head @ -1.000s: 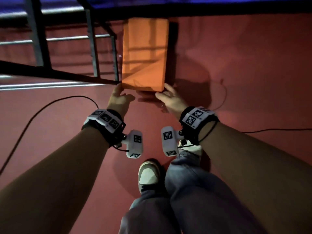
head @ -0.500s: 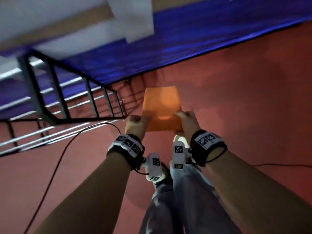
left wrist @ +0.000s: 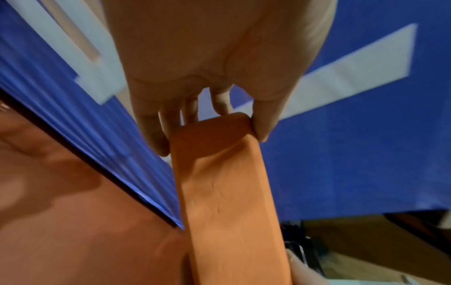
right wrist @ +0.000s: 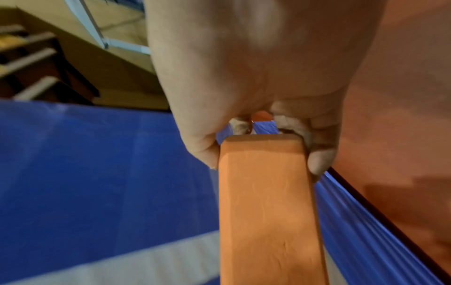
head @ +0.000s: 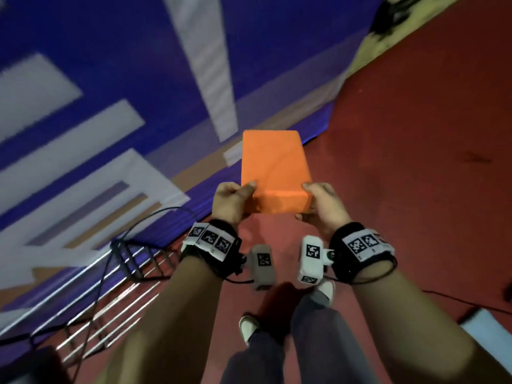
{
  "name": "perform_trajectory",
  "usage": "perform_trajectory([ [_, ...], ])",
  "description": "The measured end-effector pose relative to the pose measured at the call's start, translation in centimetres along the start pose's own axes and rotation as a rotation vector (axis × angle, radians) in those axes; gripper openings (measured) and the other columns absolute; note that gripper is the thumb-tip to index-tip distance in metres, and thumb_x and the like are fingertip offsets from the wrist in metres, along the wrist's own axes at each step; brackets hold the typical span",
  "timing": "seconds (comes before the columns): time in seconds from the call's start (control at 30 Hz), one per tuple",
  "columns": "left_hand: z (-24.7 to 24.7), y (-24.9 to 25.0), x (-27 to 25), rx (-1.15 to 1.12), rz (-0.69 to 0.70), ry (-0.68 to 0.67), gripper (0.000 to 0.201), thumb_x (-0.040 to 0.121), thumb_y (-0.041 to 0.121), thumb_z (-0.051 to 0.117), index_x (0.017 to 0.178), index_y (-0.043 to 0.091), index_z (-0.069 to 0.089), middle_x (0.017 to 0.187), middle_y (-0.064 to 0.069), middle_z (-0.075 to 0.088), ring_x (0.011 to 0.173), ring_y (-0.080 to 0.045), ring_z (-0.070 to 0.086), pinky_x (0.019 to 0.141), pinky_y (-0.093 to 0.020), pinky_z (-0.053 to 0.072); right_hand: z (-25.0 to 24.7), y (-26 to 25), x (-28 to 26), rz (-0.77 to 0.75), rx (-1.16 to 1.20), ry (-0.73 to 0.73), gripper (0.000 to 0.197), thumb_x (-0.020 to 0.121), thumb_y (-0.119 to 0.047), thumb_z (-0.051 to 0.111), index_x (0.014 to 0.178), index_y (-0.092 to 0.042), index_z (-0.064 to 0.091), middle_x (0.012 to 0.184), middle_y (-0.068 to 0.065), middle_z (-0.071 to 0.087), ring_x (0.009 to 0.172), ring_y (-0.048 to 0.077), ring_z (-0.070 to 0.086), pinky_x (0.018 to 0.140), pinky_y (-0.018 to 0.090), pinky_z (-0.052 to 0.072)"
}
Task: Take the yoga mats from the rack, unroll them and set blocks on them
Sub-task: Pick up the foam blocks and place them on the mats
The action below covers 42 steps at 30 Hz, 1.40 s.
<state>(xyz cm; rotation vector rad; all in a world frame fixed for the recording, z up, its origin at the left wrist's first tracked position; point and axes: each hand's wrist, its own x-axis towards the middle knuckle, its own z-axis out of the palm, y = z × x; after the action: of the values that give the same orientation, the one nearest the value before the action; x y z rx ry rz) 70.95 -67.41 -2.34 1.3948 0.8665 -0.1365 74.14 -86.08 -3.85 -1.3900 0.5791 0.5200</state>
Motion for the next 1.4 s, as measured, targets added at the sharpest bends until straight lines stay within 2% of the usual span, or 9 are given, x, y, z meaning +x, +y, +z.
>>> perform_trajectory([
  [0.23, 22.0, 6.0, -7.8, 0.085, 0.087, -0.296, 0.032, 0.089, 0.010, 0.070, 0.114, 0.011, 0.052, 0.090, -0.012, 0.058, 0.055, -0.013, 0.055, 0.037, -0.017, 0.041, -20.8, -10.0, -3.6, -0.167, 0.178, 0.195, 0.028, 0.093, -0.024, 0.062, 0.119, -0.022, 0.051, 0.097, 0.005, 0.052, 0.076, 0.021, 0.052, 0.061, 0.037, 0.053],
  [0.37, 35.8, 6.0, -11.9, 0.184, 0.125, -0.445, 0.038, 0.085, 0.020, 0.075, 0.118, 0.018, 0.056, 0.109, -0.011, 0.064, 0.082, -0.021, 0.060, 0.055, -0.026, 0.046, -33.6, -12.6, -5.3, -0.234, 0.268, 0.326, 0.036, 0.093, -0.026, 0.061, 0.129, -0.023, 0.053, 0.093, 0.004, 0.056, 0.073, 0.022, 0.051, 0.070, 0.042, 0.053],
  [0.53, 49.2, 4.7, -17.2, 0.299, 0.146, -0.619, 0.042, 0.088, 0.012, 0.071, 0.126, 0.016, 0.051, 0.109, -0.007, 0.060, 0.078, -0.015, 0.057, 0.063, -0.029, 0.047, -46.5, -12.9, -7.3, -0.241, 0.353, 0.456, 0.034, 0.094, -0.031, 0.059, 0.128, -0.029, 0.055, 0.067, -0.007, 0.057, 0.056, 0.010, 0.055, 0.068, 0.033, 0.052],
  [0.67, 57.7, 2.4, -20.0, 0.386, 0.112, -0.746, 0.044, 0.090, 0.013, 0.070, 0.129, 0.014, 0.051, 0.118, -0.008, 0.059, 0.091, -0.021, 0.059, 0.065, -0.030, 0.048, -54.2, -12.1, -8.0, -0.224, 0.455, 0.551, 0.036, 0.093, -0.035, 0.060, 0.129, -0.033, 0.058, 0.079, 0.003, 0.045, 0.063, 0.013, 0.048, 0.069, 0.032, 0.051],
  [0.8, 66.1, 0.1, -21.5, 0.489, 0.074, -0.837, 0.041, 0.088, 0.016, 0.071, 0.125, 0.018, 0.052, 0.121, -0.009, 0.062, 0.096, -0.024, 0.061, 0.064, -0.033, 0.051, -60.9, -11.8, -7.7, -0.219, 0.546, 0.677, 0.032, 0.095, -0.033, 0.058, 0.127, -0.031, 0.059, 0.088, -0.002, 0.057, 0.079, 0.017, 0.052, 0.072, 0.034, 0.052],
  [0.93, 75.0, -1.6, -21.2, 0.558, -0.013, -0.937, 0.031, 0.087, 0.012, 0.072, 0.108, 0.025, 0.054, 0.122, -0.010, 0.064, 0.112, -0.031, 0.062, 0.094, -0.054, 0.052, -68.0, -12.6, -5.5, -0.191, 0.606, 0.775, 0.024, 0.092, -0.034, 0.060, 0.116, -0.037, 0.061, 0.079, -0.004, 0.057, 0.074, 0.016, 0.052, 0.074, 0.036, 0.054],
  [1.1, 86.7, -2.0, -21.0, 0.654, -0.049, -1.024, 0.030, 0.087, 0.012, 0.070, 0.107, 0.026, 0.052, 0.121, -0.008, 0.063, 0.113, -0.032, 0.061, 0.088, -0.045, 0.051, -75.6, -15.2, -1.6, -0.141, 0.689, 0.879, 0.031, 0.092, -0.035, 0.059, 0.123, -0.033, 0.059, 0.081, -0.006, 0.058, 0.078, 0.018, 0.055, 0.074, 0.035, 0.050],
  [1.23, 94.6, -2.7, -21.5, 0.758, -0.064, -1.102, 0.034, 0.087, 0.011, 0.071, 0.110, 0.025, 0.051, 0.118, -0.007, 0.062, 0.110, -0.032, 0.062, 0.096, -0.051, 0.052, -80.9, -17.1, 0.1, -0.098, 0.739, 0.976, 0.034, 0.094, -0.035, 0.058, 0.127, -0.029, 0.058, 0.093, -0.004, 0.059, 0.085, 0.020, 0.054, 0.068, 0.034, 0.046],
  [1.4, 103.3, -6.0, -23.4, 0.886, -0.089, -1.171, 0.038, 0.087, 0.010, 0.071, 0.114, 0.023, 0.048, 0.115, -0.007, 0.062, 0.096, -0.027, 0.063, 0.088, -0.044, 0.053, -88.3, -16.3, 1.6, -0.039, 0.806, 1.032, 0.038, 0.095, -0.033, 0.059, 0.132, -0.028, 0.055, 0.105, -0.003, 0.064, 0.098, 0.023, 0.056, 0.093, 0.048, 0.048],
])
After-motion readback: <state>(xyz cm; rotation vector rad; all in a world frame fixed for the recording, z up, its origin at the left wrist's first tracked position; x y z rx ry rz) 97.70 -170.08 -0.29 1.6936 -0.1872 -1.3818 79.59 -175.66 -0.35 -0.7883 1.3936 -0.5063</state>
